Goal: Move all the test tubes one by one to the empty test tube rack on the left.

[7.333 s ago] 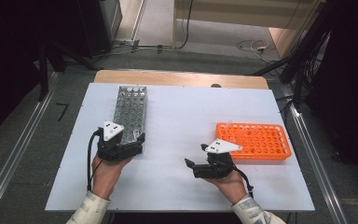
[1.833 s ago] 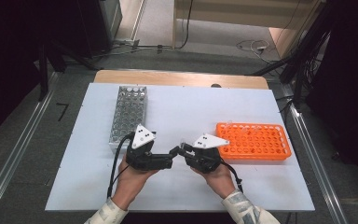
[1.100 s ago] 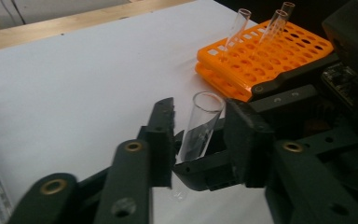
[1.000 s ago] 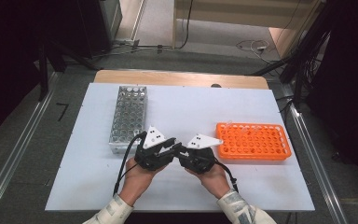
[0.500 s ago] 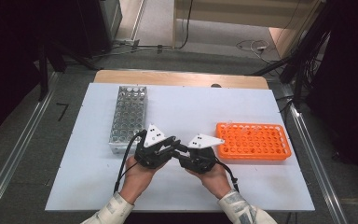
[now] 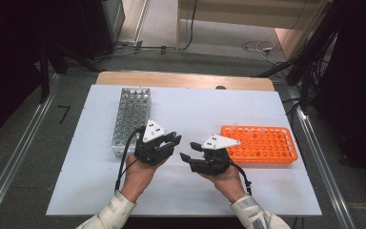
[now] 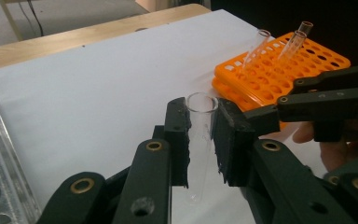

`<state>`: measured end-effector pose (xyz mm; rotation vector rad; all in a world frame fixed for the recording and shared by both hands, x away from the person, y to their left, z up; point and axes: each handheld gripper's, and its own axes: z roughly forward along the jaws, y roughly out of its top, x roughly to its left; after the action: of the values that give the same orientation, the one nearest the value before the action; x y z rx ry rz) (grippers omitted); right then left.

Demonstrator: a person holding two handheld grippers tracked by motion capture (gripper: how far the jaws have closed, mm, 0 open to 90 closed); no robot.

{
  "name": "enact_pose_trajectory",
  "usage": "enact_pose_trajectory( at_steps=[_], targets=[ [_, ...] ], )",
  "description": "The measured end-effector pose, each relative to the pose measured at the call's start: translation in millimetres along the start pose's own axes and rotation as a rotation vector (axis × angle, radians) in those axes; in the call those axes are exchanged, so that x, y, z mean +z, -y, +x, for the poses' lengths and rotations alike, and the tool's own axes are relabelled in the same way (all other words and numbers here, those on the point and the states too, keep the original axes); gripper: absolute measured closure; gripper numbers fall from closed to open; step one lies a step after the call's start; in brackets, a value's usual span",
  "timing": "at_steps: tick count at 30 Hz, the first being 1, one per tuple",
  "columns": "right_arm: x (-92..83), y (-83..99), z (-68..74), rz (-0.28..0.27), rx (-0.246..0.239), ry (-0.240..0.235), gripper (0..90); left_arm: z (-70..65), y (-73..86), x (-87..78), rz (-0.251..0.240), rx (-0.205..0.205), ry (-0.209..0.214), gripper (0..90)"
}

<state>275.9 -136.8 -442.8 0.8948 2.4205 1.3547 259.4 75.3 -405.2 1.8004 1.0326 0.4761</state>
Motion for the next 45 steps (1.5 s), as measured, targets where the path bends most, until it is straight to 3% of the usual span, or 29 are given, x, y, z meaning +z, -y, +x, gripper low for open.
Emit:
enact_pose_trajectory(
  at_steps=[9,23,35,45],
  targets=[
    [-7.3,10.2,-12.5,0.031,0.036,0.038,25.1,6.0,-6.7,-2.7,-0.016,-0.013,-0.012,75.2],
    [-23.3,25.1,-24.8,0.035,0.065,0.057,24.0,22.1,-19.9,-9.7,-0.043,-0.038,-0.052,75.3],
    [-24.2,27.8,-27.7,0.037,0.077,0.061,24.0,50.3,-22.6,-24.3,-0.064,-0.077,-0.131,75.3],
    [-23.6,29.7,-29.4,0.045,0.080,0.070,24.0,68.2,-17.8,-38.5,-0.067,-0.071,-0.218,75.3]
  ],
)
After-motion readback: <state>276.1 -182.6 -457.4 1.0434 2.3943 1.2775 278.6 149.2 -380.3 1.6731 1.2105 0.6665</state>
